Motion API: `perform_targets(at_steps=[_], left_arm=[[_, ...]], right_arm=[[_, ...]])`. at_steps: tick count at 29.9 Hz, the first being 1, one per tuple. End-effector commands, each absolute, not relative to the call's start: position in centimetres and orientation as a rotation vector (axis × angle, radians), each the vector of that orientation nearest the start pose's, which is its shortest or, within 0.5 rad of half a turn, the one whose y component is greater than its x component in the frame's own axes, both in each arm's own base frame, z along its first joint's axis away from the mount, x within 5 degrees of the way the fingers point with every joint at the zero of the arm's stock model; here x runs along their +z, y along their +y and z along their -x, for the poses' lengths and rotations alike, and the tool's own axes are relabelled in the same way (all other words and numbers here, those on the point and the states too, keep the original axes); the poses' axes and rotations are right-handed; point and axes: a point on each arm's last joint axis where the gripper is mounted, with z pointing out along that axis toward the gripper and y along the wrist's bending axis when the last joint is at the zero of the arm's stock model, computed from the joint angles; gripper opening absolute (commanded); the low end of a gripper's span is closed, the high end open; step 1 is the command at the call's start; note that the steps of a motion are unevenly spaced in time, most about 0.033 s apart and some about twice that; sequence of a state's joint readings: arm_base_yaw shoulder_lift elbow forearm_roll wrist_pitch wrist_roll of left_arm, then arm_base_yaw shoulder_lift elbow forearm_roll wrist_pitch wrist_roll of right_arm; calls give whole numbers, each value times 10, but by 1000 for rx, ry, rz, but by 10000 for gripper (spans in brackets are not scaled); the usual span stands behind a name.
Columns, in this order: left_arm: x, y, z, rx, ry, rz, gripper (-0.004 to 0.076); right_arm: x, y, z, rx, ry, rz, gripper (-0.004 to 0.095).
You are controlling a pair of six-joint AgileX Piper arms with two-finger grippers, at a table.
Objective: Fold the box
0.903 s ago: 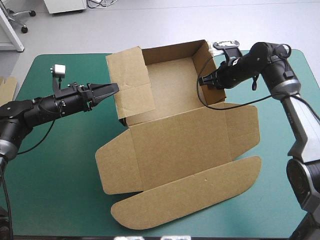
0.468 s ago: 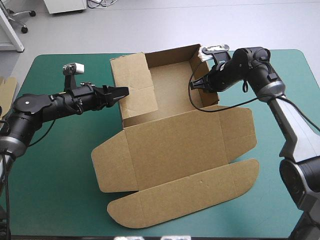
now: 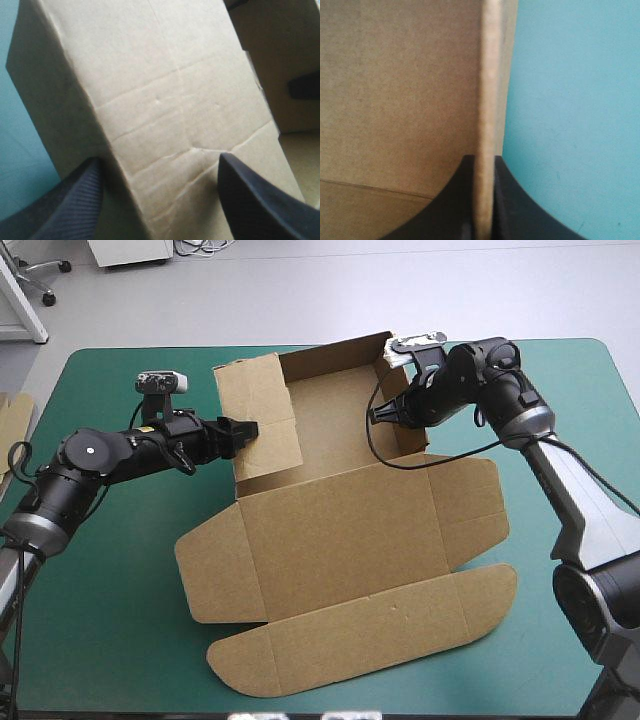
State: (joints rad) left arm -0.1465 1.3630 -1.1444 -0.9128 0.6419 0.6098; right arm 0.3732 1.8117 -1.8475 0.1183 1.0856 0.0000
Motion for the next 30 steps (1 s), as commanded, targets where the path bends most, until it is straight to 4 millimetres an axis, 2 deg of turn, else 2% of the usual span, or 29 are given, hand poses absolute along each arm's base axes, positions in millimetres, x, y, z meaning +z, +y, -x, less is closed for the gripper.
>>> perform_targets(at_steps=[1,9,12,17,30], left_arm=[[373,-92,-285,-708,2067,-208,467],[356,-106,-295,-706,2130,-204,431],[350,-108,-298,-700,2151,-216,431],[339,-103,-305,-623,2208,-163,431],[325,-93,-322,-460,2251,-46,405]], right_arm=[[402,168,-355,435,2371,437,-10],[402,182,-347,456,2377,469,-10],[401,182,-347,456,2384,460,-10],[402,185,-345,458,2387,471,-10],[404,202,-336,488,2361,505,-10]])
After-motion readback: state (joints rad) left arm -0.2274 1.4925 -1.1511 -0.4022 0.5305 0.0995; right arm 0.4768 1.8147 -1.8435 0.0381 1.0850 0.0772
